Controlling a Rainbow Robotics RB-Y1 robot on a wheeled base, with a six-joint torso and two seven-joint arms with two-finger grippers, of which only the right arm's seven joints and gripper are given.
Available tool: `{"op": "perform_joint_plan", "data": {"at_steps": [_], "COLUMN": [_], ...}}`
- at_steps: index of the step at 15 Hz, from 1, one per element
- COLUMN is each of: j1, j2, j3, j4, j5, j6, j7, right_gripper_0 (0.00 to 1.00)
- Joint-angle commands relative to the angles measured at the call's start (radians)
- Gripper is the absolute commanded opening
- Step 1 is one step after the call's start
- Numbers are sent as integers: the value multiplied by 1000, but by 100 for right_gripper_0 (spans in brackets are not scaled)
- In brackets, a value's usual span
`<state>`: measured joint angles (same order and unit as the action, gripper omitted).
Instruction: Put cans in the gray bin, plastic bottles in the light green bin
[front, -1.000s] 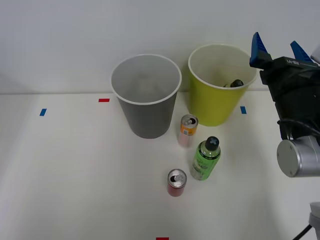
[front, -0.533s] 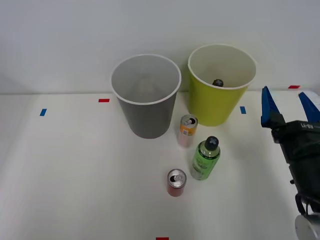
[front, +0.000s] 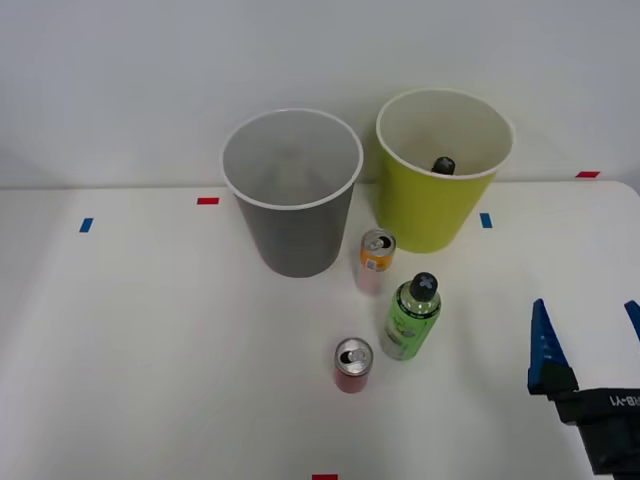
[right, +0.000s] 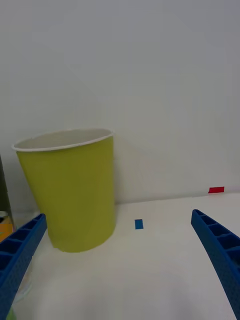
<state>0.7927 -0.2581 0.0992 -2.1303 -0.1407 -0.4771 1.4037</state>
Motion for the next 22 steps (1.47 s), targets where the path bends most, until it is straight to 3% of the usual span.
{"op": "perform_joint_plan", "data": {"at_steps": [1, 3, 7, 12, 22], "j1": [36, 88, 175, 206, 186], "j2": [86, 106, 214, 155, 114], "j3": [25, 28, -9, -58, -75], "j4": [242, 237, 234, 237, 237], "j5": [23, 56, 291, 375, 398], "j6": [-262, -262, -293, -359, -362], "j7": [74, 26, -258, -428, -433], "right_gripper_0": [100, 100, 100, 100, 100]}}
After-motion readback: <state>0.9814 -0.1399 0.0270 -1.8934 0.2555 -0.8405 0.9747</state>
